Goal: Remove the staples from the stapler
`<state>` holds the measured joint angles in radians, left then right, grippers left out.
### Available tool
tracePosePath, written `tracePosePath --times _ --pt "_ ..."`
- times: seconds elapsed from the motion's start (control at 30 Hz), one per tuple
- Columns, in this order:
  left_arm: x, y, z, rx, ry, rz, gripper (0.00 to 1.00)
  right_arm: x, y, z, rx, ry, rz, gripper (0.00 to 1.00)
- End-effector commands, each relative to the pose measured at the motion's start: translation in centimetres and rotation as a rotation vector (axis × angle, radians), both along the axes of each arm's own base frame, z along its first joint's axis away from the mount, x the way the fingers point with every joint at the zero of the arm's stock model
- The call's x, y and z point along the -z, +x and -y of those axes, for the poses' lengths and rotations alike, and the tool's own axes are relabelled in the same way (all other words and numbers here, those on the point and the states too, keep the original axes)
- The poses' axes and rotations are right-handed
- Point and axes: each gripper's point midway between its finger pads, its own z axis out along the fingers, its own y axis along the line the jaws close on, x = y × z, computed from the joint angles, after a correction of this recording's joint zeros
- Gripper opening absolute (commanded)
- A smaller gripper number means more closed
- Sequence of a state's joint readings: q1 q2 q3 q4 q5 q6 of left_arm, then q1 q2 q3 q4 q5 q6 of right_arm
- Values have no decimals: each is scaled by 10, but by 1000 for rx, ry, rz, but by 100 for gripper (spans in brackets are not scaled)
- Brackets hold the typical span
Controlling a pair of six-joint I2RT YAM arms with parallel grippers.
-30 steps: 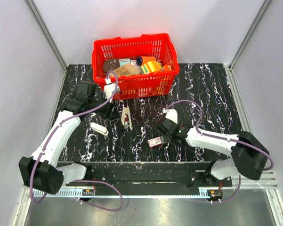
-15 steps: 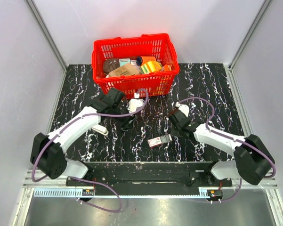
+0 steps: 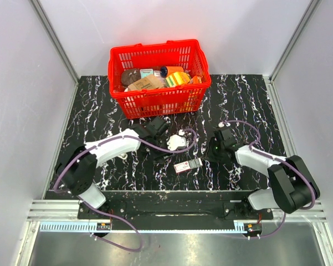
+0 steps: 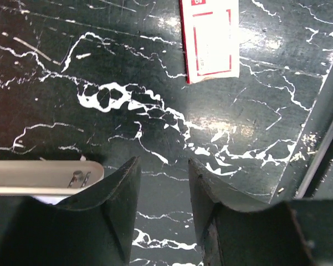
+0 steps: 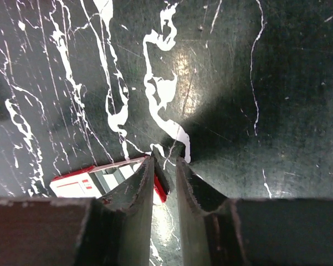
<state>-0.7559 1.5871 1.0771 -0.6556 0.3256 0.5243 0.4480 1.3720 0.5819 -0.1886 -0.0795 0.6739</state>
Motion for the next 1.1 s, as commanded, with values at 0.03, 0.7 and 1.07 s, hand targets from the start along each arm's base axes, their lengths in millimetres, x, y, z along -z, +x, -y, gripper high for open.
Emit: tracePosePath --times 0.03,0.7,1.07 --pt "15 11 14 61 30 88 44 -6 7 -15 -19 156 -3 27" --pt "45 0 45 135 58 102 46 4 -10 -7 12 228 -45 24" --pt "51 -1 51 157 69 115 46 -4 -18 1 39 243 -36 28"
